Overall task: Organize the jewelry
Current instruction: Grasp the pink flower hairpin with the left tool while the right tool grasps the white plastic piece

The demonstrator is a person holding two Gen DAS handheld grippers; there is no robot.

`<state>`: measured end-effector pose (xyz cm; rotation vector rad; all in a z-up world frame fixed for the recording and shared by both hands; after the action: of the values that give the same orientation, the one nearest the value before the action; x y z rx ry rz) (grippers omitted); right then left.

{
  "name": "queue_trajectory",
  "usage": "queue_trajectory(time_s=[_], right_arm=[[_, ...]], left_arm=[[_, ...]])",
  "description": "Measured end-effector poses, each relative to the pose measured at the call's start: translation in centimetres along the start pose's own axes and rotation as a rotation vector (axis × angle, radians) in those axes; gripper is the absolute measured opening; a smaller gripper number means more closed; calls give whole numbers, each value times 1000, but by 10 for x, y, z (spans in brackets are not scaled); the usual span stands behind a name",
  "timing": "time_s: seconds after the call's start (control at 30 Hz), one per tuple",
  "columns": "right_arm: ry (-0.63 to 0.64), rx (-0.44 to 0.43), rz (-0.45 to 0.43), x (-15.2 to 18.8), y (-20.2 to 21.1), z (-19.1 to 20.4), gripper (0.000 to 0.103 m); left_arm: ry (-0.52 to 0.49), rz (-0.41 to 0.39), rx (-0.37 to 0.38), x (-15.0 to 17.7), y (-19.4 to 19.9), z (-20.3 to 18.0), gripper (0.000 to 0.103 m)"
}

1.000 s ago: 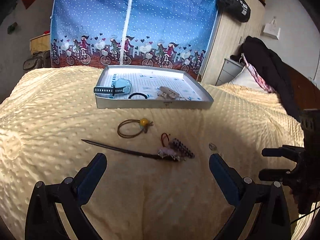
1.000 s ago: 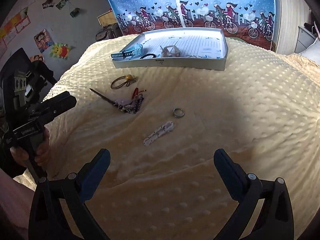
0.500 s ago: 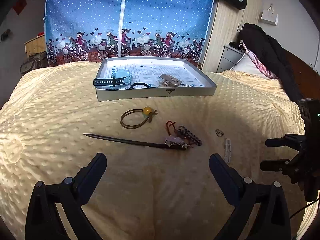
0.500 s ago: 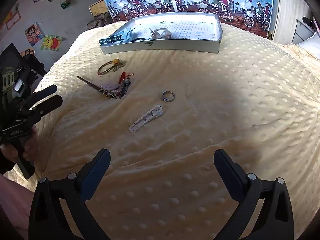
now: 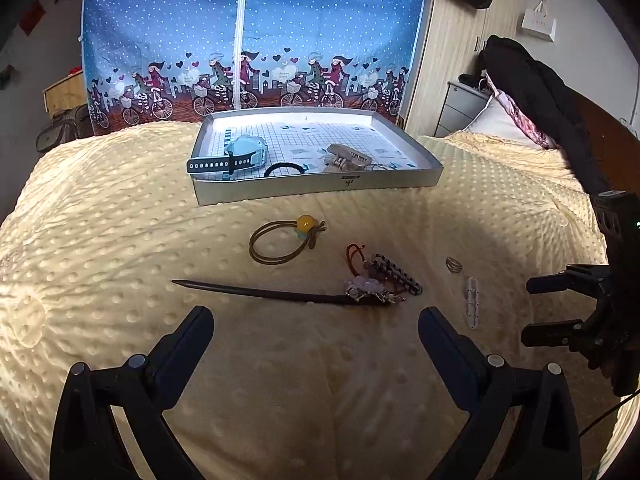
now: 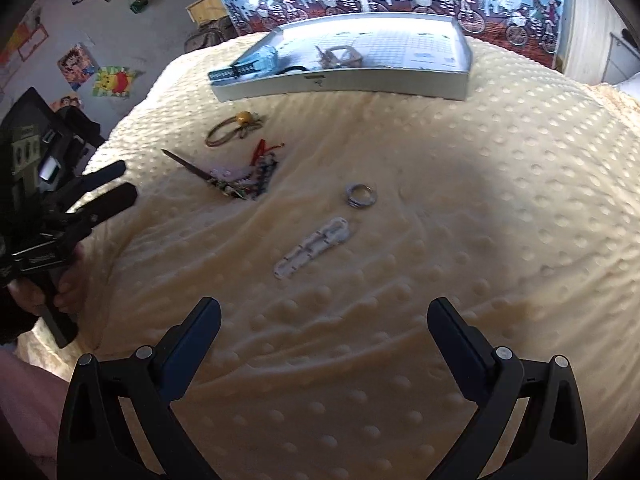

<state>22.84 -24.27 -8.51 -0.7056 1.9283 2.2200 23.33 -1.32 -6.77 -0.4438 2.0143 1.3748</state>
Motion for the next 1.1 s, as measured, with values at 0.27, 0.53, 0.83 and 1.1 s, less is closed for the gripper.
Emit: queue_trajectory(time_s=[0.27,0.53,0.83,1.1], right_arm=[[9,-64,-8,-15,-9,7,81],[12,-86,23,-18,-21,15,32],[-53,-103,62,-18,-33,12,30],[-102,-111,91,-23,-43,8,27]], left_arm=[[-44,92,39,-12,-20,12,103],[-219,277,110,-21,-56,7,100],[-391,408,166,-17,-81,-6,71],[-426,461,210,-10,-95,-22,37]])
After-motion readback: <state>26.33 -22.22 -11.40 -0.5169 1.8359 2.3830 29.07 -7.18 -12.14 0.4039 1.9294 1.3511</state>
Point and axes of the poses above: each gripper's, at about its wrist camera, not at the fingertips, and y roughly against the way its jaws point, z to its left, x to its underside, the point moved 6 cm from there along -y, roughly the way its jaws point, and after that the axes turned 11 degrees about x, right-handed, at the moved point
